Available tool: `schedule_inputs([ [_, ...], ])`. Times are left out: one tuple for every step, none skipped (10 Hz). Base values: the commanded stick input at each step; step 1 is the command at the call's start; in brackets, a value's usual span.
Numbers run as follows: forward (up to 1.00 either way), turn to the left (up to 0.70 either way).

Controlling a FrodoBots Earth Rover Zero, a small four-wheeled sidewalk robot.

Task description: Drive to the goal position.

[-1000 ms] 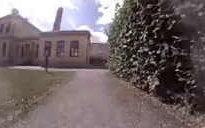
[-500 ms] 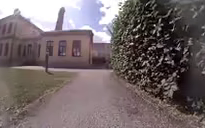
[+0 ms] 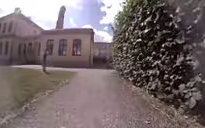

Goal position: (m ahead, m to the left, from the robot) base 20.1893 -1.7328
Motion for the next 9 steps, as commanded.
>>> schedule_inputs([
  [0.85, 0.0],
  [0.85, 0.0],
  [0.85, 0.0],
  [0.85, 0.0],
  [0.85, 0.0],
  [0.85, 0.0],
  [0.85, 0.0],
  [0.85, 0.0],
  [0.85, 0.0],
])
